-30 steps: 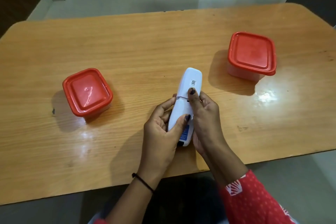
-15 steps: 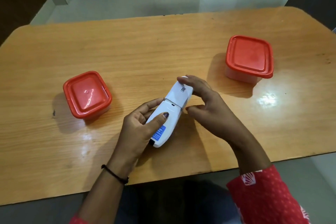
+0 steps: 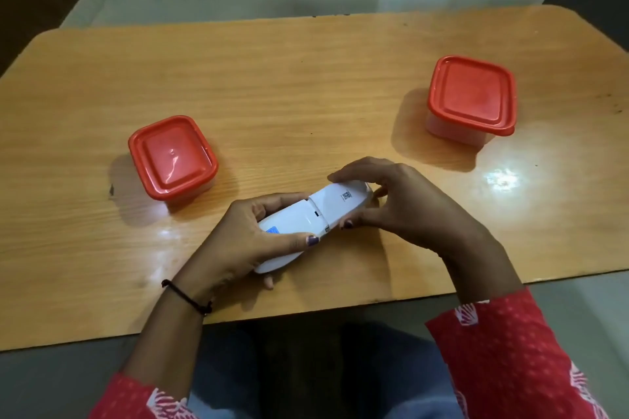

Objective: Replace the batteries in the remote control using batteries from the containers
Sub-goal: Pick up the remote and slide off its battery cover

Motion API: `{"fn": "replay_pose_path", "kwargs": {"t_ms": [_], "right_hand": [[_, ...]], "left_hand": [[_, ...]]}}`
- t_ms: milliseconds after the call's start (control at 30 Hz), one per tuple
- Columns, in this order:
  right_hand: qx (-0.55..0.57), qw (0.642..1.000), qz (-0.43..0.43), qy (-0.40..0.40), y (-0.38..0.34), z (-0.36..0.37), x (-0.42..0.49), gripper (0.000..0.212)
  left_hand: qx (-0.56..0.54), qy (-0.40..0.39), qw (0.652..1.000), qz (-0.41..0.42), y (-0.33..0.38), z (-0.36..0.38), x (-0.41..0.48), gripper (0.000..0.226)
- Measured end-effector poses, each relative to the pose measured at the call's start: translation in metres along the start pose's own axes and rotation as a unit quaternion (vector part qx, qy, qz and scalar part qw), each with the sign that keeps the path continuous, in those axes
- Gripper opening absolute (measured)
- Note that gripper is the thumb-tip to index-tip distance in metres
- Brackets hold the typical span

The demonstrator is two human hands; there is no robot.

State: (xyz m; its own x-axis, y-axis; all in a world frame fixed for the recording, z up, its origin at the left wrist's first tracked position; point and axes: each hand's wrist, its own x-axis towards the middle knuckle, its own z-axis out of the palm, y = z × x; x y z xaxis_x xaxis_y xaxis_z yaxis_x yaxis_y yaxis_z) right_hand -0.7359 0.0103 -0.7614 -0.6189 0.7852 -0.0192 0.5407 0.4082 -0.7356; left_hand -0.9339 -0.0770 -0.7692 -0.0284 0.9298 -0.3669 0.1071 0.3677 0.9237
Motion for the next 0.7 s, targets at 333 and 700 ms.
{"fn": "replay_pose_path", "kwargs": {"t_ms": [333, 700], "right_hand": [[-0.072, 0.997, -0.018, -0.005, -0.004, 0.007, 0.003, 0.047], [0.154, 0.943, 0.185, 0.232, 0.02, -0.01, 0.001, 0.05]], "left_hand": [[0.018, 0.005, 1.0, 0.002, -0.001, -0.005, 0.003, 0.043], [-0.124, 0.035, 0.991, 0.04, -0.006, -0.004, 0.013, 0.067]]}}
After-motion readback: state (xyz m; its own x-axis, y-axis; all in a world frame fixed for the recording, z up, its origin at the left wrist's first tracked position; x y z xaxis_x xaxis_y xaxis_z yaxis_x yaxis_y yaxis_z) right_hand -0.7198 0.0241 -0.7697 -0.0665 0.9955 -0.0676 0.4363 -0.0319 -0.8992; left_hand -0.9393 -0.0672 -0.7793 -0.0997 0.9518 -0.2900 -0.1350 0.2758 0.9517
